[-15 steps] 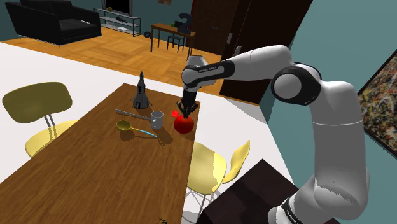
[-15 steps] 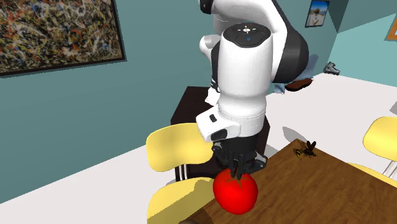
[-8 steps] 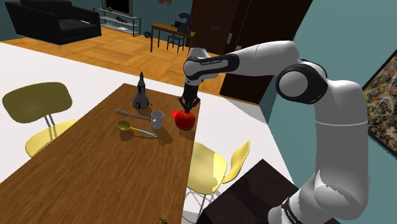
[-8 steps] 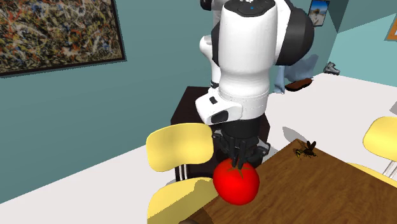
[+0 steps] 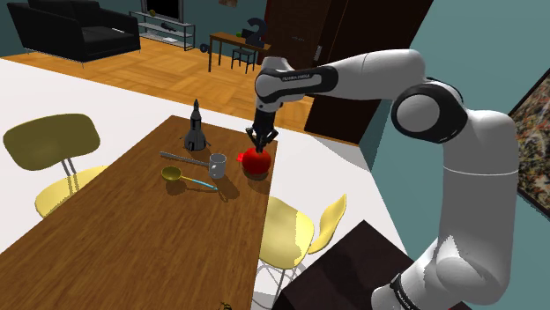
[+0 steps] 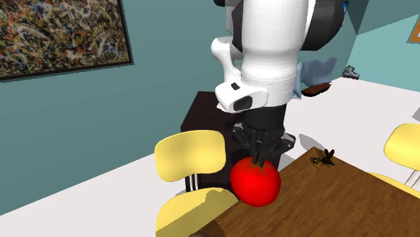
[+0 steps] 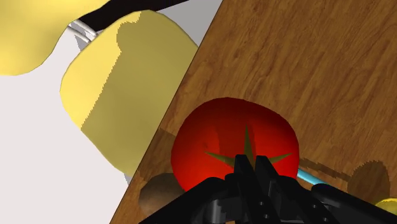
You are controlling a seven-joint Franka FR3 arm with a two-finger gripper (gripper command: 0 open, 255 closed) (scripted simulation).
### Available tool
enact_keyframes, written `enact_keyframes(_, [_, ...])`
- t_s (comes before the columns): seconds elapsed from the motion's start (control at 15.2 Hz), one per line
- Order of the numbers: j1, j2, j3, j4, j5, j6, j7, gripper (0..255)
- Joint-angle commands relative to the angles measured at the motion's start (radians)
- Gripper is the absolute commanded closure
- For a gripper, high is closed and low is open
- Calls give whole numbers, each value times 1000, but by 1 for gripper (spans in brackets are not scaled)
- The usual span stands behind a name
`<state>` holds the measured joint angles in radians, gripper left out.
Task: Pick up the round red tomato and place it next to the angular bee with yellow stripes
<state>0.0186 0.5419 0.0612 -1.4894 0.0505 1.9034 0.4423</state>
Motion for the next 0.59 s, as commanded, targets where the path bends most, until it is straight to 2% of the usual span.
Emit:
enact_keyframes(0.0, [23,-29,9,-45,1,18,30,255])
enact_keyframes(0.53, [124,-144,59,-229,10,99,174,255])
